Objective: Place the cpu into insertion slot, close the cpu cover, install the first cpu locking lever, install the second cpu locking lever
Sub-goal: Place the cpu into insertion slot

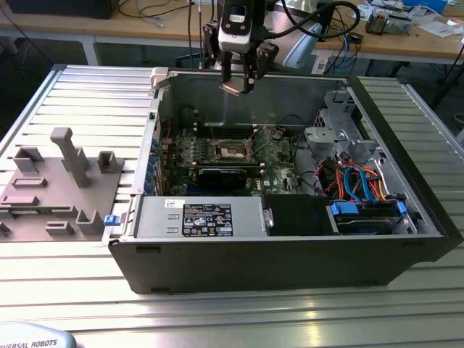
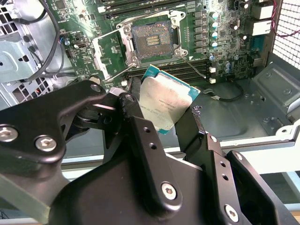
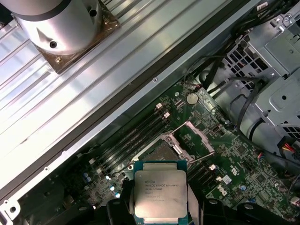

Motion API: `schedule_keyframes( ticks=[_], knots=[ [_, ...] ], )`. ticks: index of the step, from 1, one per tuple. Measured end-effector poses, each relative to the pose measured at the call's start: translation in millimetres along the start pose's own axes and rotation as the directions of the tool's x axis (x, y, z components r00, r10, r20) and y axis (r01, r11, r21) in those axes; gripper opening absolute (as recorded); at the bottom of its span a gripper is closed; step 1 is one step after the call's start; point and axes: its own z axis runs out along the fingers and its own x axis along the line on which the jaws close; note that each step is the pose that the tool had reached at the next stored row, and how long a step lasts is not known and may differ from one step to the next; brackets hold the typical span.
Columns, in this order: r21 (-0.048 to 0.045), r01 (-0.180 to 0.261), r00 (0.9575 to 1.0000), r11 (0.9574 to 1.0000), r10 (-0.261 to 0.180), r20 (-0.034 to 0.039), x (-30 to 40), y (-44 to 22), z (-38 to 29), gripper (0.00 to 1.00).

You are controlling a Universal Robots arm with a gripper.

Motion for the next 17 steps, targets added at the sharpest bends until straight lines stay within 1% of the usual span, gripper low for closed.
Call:
schedule_keyframes(
  ticks=[17],
  knots=[
    [-0.0003,-0.016,0.9999,0.9999,0.016,0.0014,0.0,0.0,0.0,0.54]
  ],
)
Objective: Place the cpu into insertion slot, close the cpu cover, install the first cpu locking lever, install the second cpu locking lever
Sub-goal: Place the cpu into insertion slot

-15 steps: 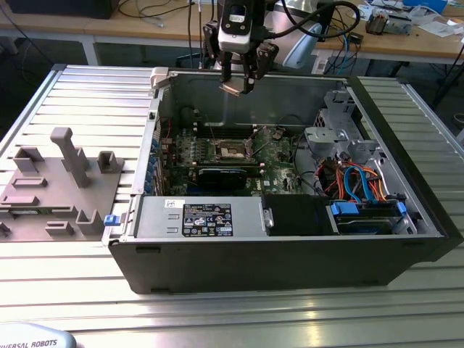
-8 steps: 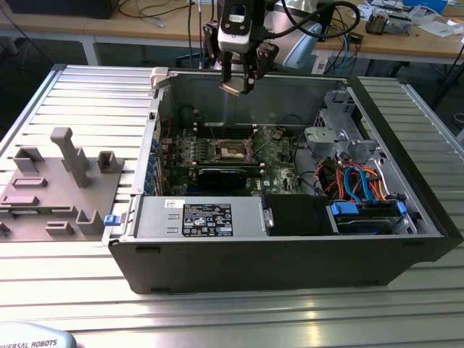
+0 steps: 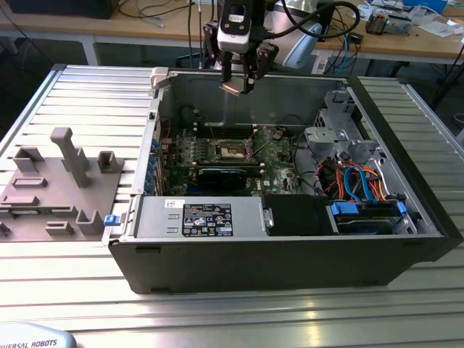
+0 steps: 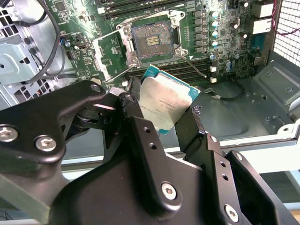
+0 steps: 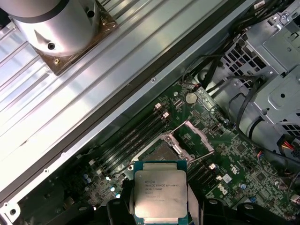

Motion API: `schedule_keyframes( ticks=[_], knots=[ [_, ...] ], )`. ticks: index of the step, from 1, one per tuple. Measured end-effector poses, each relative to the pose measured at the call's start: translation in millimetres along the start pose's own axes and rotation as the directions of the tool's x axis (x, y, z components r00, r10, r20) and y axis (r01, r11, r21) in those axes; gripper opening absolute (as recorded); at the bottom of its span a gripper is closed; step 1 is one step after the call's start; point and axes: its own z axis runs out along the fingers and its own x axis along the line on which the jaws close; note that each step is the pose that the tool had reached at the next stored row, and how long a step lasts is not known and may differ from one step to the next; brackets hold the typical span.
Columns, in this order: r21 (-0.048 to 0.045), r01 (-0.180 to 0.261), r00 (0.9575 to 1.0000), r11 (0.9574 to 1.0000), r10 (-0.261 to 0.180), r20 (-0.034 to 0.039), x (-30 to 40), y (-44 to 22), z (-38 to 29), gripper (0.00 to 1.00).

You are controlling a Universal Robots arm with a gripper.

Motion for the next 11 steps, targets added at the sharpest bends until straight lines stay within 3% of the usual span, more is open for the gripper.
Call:
schedule_keyframes(
  ticks=[11],
  knots=[
    [-0.0002,-0.009,1.0,1.0,0.009,0.0008,0.0,0.0,0.0,0.54]
  ],
)
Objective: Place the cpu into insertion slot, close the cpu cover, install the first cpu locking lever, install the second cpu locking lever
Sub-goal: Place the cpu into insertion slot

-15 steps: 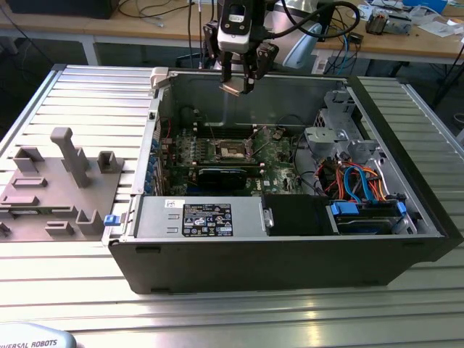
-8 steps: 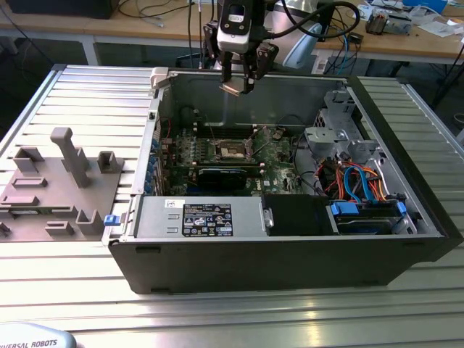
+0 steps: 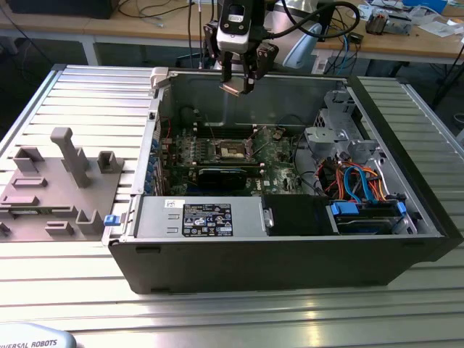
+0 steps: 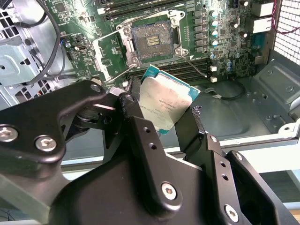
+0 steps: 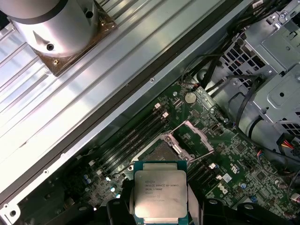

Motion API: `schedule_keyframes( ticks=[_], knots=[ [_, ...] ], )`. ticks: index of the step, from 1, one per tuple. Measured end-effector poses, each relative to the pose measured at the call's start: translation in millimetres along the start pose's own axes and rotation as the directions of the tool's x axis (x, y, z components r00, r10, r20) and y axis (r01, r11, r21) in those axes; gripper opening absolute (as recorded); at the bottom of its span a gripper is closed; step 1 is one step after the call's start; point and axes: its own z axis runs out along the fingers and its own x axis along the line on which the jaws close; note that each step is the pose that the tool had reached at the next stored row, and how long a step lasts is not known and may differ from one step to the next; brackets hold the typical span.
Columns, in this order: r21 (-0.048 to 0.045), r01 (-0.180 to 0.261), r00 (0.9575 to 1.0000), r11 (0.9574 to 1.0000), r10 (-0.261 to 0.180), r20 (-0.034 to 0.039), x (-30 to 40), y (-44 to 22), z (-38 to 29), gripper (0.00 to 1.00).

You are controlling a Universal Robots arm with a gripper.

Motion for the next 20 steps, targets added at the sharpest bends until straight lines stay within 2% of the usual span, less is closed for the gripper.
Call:
schedule_keyframes(
  ticks=[20],
  knots=[
    [-0.0004,-0.018,0.9998,0.9998,0.018,0.0016,0.0,0.0,0.0,0.54]
  ],
)
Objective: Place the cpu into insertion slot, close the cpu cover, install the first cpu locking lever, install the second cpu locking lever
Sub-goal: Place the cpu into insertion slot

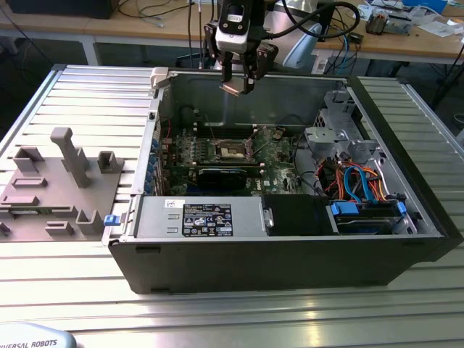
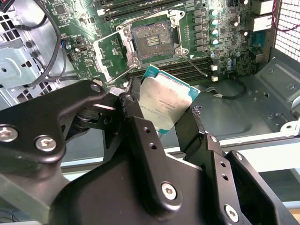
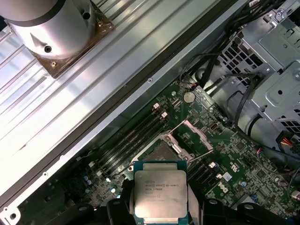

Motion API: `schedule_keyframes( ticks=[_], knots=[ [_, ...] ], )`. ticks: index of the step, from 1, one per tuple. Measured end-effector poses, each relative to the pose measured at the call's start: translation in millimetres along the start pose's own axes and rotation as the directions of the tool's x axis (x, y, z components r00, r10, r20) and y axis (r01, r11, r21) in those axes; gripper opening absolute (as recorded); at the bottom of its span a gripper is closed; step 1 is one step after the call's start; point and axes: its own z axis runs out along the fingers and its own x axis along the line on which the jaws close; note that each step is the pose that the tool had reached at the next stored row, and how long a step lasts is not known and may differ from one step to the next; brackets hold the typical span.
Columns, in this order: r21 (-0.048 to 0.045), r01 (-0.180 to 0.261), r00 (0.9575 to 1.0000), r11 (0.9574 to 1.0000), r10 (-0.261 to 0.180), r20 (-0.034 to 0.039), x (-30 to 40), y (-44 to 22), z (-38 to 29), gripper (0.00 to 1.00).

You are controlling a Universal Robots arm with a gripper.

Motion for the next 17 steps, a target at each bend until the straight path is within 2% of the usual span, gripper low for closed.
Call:
schedule_keyframes(
  ticks=[17],
  knots=[
    [-0.0003,-0.016,0.9999,0.9999,0.016,0.0015,0.0,0.0,0.0,0.54]
  ],
)
